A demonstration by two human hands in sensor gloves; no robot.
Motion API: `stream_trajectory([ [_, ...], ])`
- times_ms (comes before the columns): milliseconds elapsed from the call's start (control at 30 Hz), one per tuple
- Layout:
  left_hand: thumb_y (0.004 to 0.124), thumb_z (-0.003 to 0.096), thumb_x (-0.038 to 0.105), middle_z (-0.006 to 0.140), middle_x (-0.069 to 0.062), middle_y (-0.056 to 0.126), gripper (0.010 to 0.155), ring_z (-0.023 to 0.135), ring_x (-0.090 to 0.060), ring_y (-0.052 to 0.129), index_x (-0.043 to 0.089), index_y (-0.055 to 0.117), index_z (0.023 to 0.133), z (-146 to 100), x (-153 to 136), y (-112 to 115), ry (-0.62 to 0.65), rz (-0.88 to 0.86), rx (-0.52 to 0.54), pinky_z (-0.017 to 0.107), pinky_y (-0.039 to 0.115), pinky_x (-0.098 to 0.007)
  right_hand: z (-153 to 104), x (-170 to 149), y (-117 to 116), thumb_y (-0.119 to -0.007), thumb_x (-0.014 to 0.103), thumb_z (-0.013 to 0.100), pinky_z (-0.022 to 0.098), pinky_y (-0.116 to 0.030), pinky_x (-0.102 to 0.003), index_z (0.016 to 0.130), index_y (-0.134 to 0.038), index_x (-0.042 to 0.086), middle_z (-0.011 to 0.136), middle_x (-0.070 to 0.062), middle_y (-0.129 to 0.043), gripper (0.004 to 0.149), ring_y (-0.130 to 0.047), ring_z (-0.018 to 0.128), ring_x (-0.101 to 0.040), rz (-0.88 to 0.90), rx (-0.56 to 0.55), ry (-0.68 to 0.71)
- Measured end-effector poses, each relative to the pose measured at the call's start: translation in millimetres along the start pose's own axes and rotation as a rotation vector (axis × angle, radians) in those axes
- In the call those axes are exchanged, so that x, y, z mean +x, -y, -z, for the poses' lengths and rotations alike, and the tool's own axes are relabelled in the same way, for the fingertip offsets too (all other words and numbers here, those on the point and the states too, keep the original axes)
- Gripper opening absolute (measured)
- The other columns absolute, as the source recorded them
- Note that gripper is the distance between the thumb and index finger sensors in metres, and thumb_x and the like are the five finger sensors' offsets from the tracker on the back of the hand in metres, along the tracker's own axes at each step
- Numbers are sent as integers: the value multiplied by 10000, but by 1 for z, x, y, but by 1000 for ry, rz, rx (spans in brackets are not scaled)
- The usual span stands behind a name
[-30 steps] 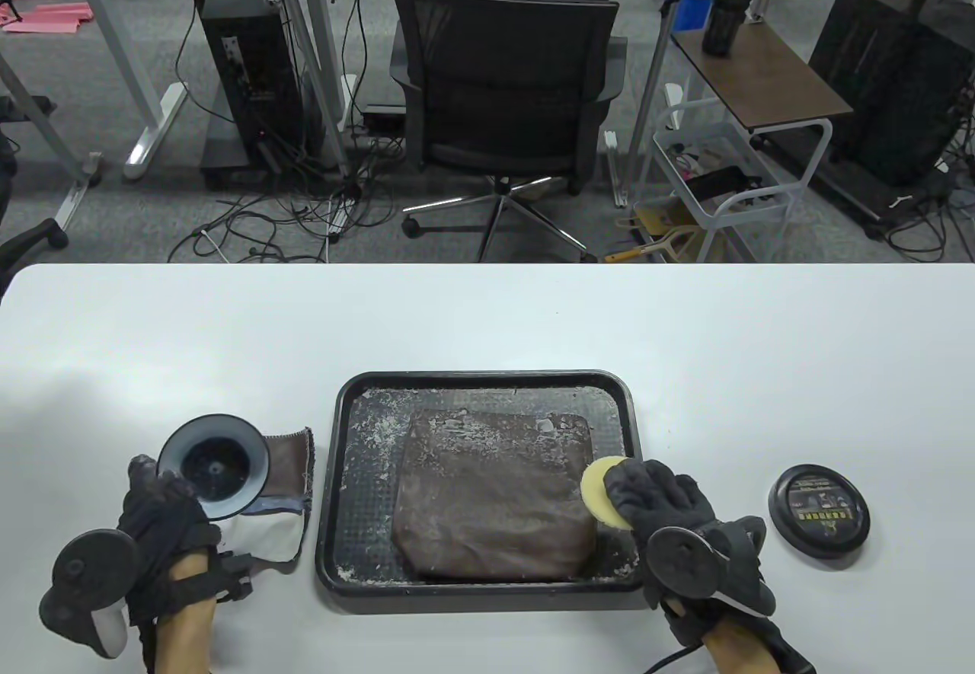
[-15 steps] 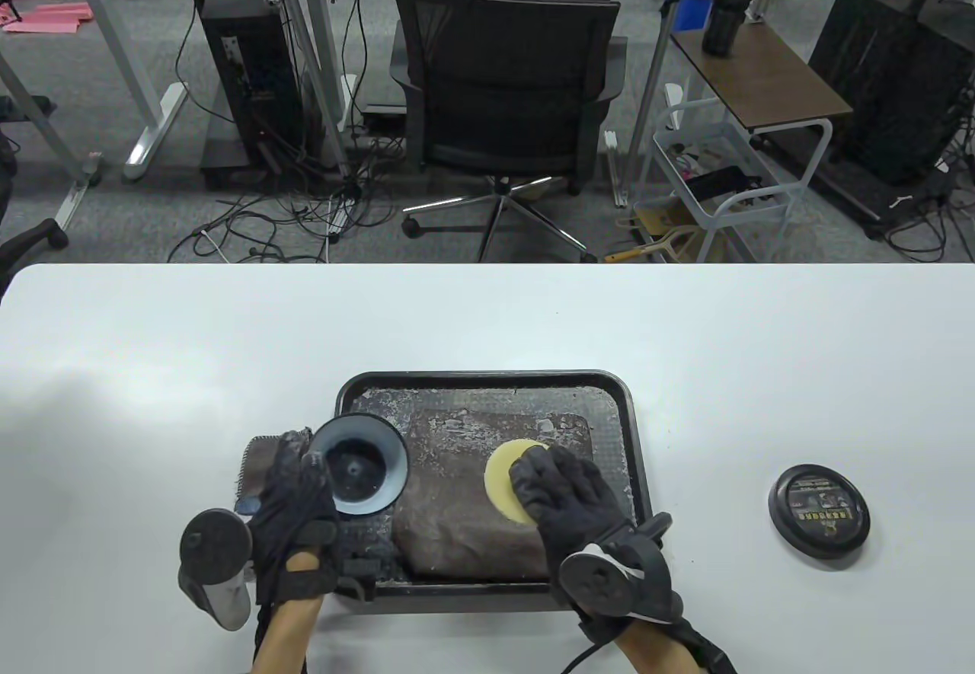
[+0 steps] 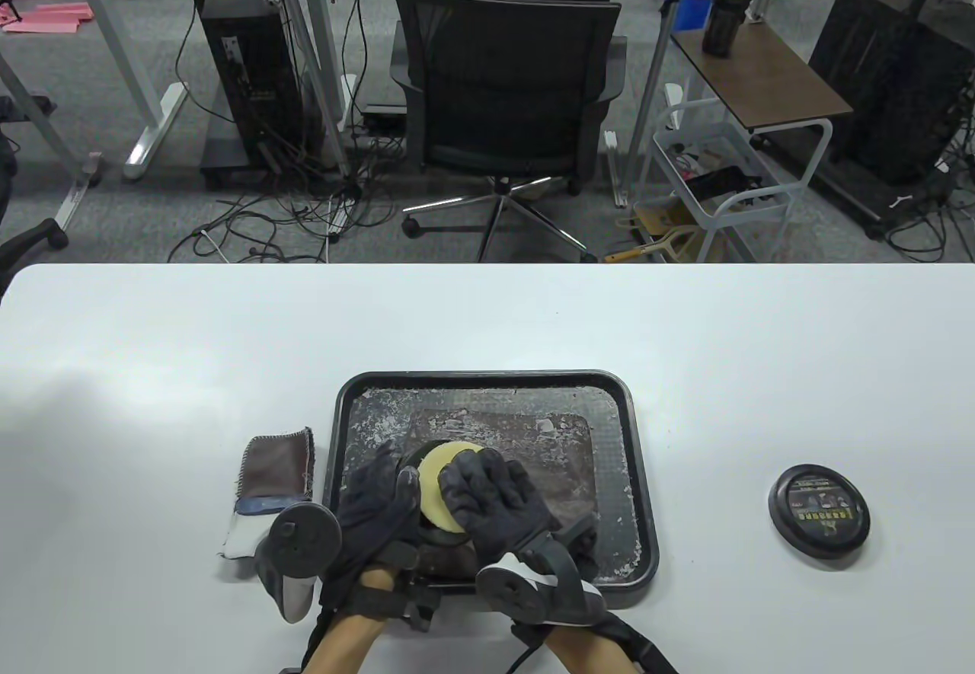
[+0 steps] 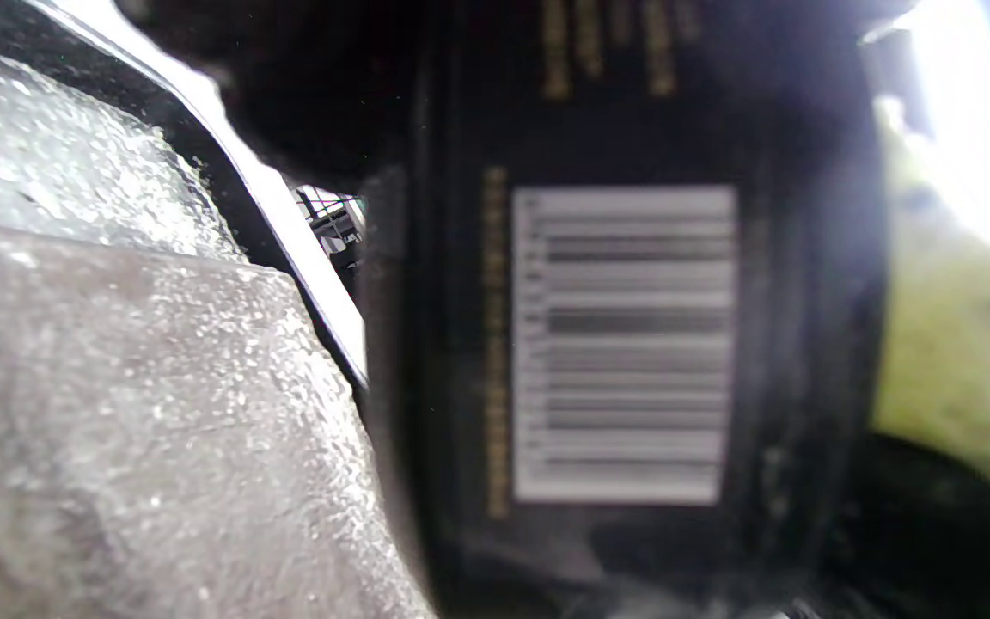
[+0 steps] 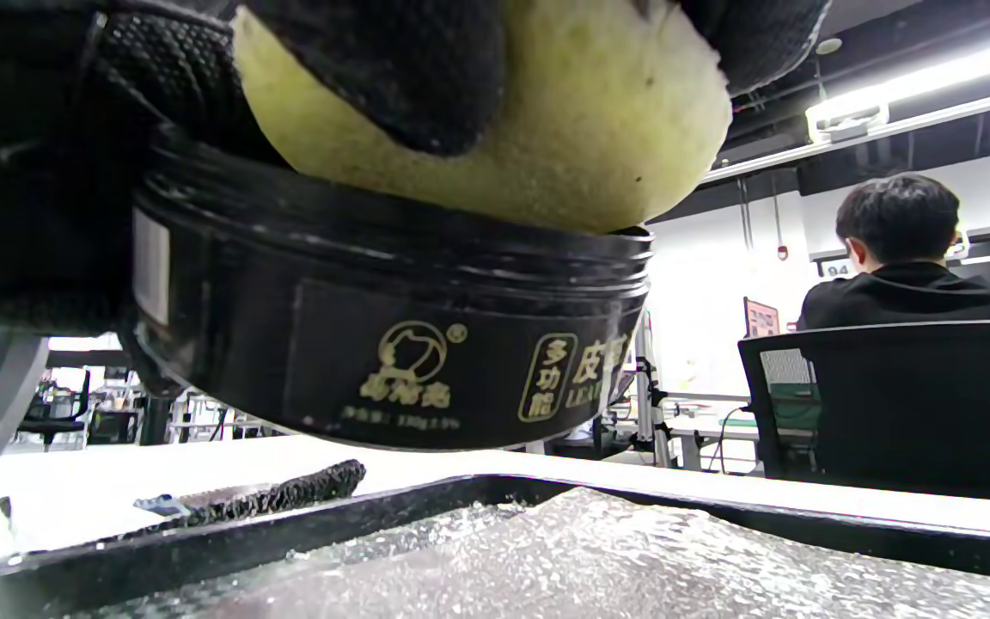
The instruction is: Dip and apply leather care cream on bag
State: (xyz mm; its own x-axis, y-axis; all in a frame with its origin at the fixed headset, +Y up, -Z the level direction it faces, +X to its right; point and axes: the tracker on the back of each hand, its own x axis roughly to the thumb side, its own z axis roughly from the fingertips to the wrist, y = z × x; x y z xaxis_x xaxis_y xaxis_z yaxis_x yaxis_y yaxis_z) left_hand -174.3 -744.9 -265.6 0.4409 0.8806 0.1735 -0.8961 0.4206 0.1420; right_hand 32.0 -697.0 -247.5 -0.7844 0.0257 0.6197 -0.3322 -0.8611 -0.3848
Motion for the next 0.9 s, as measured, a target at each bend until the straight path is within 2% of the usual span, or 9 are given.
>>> stream_trajectory([
  [233, 703, 567, 496, 855, -298, 619, 698, 416, -382, 908, 7, 602, 1054, -2, 1, 5, 25, -15, -17, 227, 818, -341, 1, 6, -7, -849, 186, 406, 586, -709, -520, 958, -759, 178, 981, -167, -825, 560, -812, 852, -407, -8, 52, 17],
  [400, 704, 565, 497, 850, -298, 629, 690, 405, -379, 914, 13, 620, 1050, -3, 9, 12, 58, 36, -35, 217, 823, -334, 0, 6, -10, -848, 187, 402, 556, -743, -517, 951, -765, 164, 958, -188, -843, 555, -849, 817, -419, -17, 65, -34],
  [500, 717, 561, 474, 839, -311, 642, 679, 383, -398, 912, -2, 640, 1039, -3, 9, 13, 57, -1, -43, 199, 819, -348, 0, 3, -11, -846, 188, 403, 557, -743, -517, 952, -766, 165, 959, -183, -844, 555, -849, 818, -417, 28, 78, -55],
  [700, 707, 563, 459, 822, -310, 681, 661, 356, -395, 928, -13, 665, 1023, 0, 13, 11, 111, 70, -94, 177, 827, -345, -3, -3, -17, -838, 191, 411, 584, -723, -501, 955, -761, 179, 973, -176, -818, 549, -818, 841, -405, 120, 103, -18],
  [900, 699, 566, 455, 811, -302, 713, 645, 336, -388, 933, -10, 699, 1012, 7, 8, 8, 132, 12, -145, 161, 821, -344, -6, -4, -15, -846, 187, 400, 600, -711, -488, 925, -803, 218, 976, -138, -819, 528, -800, 857, -379, 174, 73, 53],
])
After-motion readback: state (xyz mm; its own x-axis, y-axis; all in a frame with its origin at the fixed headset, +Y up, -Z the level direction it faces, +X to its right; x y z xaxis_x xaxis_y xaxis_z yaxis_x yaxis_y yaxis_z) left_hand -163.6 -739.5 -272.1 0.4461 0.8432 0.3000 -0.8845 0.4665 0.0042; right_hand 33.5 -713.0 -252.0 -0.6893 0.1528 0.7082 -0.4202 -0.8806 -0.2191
